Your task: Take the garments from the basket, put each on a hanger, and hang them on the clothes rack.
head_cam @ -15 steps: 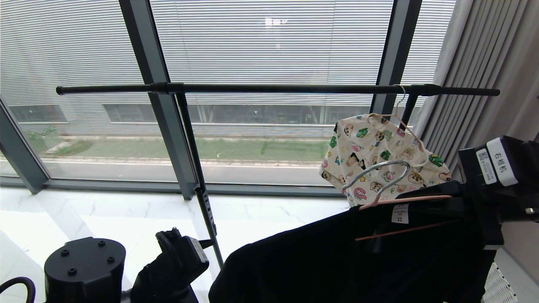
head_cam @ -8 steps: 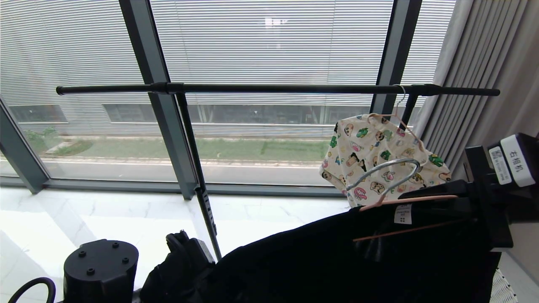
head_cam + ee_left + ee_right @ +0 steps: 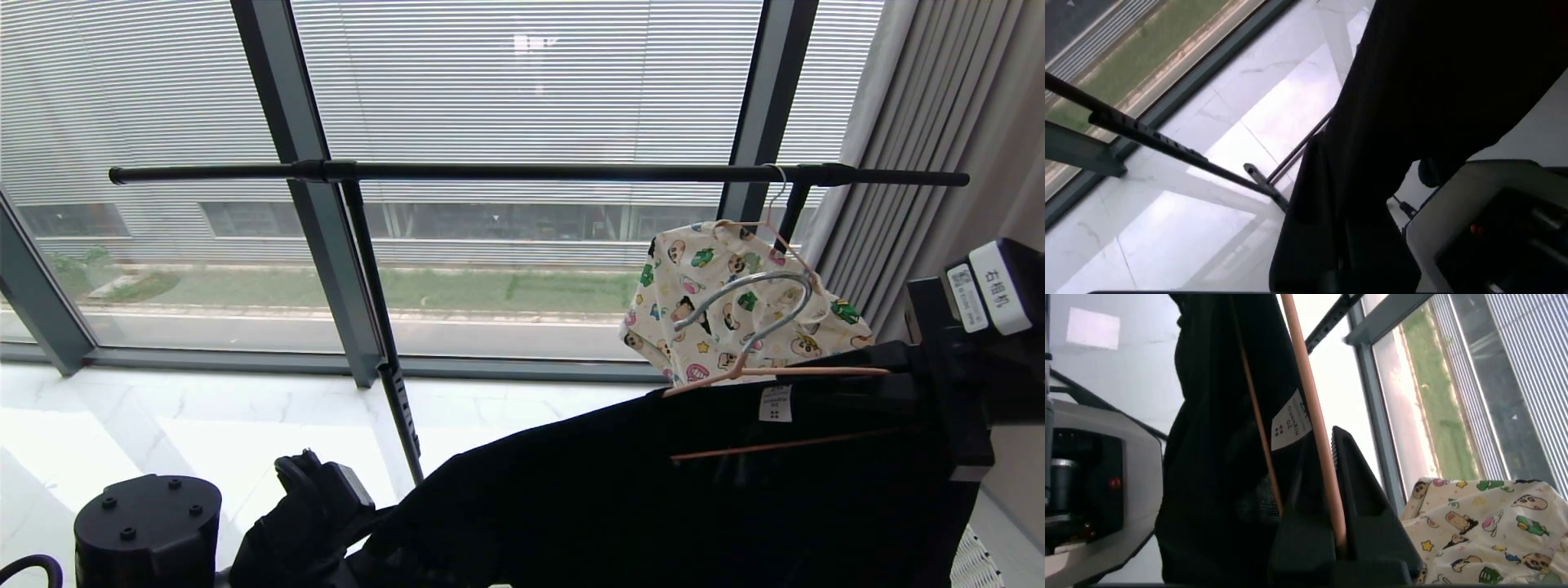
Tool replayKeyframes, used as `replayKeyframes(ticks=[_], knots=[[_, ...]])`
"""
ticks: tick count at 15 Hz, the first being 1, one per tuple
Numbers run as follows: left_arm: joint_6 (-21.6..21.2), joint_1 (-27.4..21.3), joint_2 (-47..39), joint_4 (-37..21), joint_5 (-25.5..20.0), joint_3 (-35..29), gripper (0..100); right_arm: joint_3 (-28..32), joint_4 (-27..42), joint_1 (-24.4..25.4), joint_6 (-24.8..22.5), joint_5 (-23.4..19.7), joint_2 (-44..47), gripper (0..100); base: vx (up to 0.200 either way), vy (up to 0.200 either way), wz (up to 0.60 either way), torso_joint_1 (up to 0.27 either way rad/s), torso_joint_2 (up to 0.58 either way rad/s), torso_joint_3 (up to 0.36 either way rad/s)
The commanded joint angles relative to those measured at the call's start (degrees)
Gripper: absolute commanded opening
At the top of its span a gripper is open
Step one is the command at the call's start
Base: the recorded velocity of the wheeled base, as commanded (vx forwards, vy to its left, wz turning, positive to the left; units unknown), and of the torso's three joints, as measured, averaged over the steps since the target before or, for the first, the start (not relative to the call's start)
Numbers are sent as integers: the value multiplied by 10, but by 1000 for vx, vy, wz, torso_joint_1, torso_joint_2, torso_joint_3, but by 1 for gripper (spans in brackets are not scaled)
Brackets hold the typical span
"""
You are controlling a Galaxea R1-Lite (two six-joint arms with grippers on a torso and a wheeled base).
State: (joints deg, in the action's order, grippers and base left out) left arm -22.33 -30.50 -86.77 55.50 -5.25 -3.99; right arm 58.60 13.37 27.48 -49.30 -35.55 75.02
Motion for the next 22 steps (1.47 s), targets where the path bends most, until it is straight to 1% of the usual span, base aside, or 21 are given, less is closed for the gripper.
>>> replayKeyframes(ticks=[1, 3, 4, 5, 6, 7, 8, 9, 10, 13, 15, 16, 17, 18, 22], knots=[[4, 0, 3, 3, 1, -1, 100, -2, 0, -1, 7, 2, 1, 0, 0, 0, 0, 0, 0, 0], [67, 1, 5, 5, 18, -1, 100, -16, -1, -1, 83, 9, -6, 0, 0, 0, 0, 0, 0, 0], [93, 4, 10, 5, 53, -2, 100, -23, -1, -1, 124, 30, -10, 0, 0, 0, 0, 0, 0, 0], [116, 6, 12, 5, 106, -2, 100, -31, -8, -1, 165, 54, -15, 0, 0, 0, 0, 0, 0, 0], [123, 5, 12, 5, 130, -2, 100, -38, -12, -2, 186, 67, -16, 0, 0, 0, 0, 0, 0, 0], [134, 5, 12, 5, 203, -1, 100, -54, -34, -3, 252, 122, -20, 0, 0, 0, 0, 0, 0, 0], [134, 5, 13, 5, 238, -1, 100, -62, -48, -2, 291, 156, -20, 0, 0, 0, 0, 0, 0, 0], [134, 5, 18, 5, 256, -1, 100, -66, -59, -2, 316, 169, -19, 0, 0, 0, 0, 0, 0, 0], [134, 5, 24, 5, 261, -1, 100, -66, -61, -2, 334, 175, -19, 0, 0, 0, 0, 0, 0, 0], [129, 5, 39, 5, 261, -10, 100, -65, -62, -2, 371, 213, -9, 0, 0, 0, 0, 0, 0, 0], [129, 5, 42, 5, 262, -18, 100, -66, -69, -1, 400, 261, 7, 0, 0, 0, 0, 0, 0, 0], [129, 5, 44, 5, 262, -19, 100, -67, -77, 1, 412, 272, 8, 0, 0, 0, 0, 0, 0, 0], [128, 5, 51, 5, 260, -20, 100, -68, -99, 10, 439, 292, 13, 0, 0, 0, 0, 0, 0, 0], [129, 4, 54, 5, 259, -21, 100, -68, -106, 11, 447, 297, 14, 0, 0, 0, 0, 0, 0, 0], [129, 4, 54, 5, 259, -21, 100, -69, -106, 12, 447, 297, 14, 0, 0, -200, 0, 4, 5, 2]])
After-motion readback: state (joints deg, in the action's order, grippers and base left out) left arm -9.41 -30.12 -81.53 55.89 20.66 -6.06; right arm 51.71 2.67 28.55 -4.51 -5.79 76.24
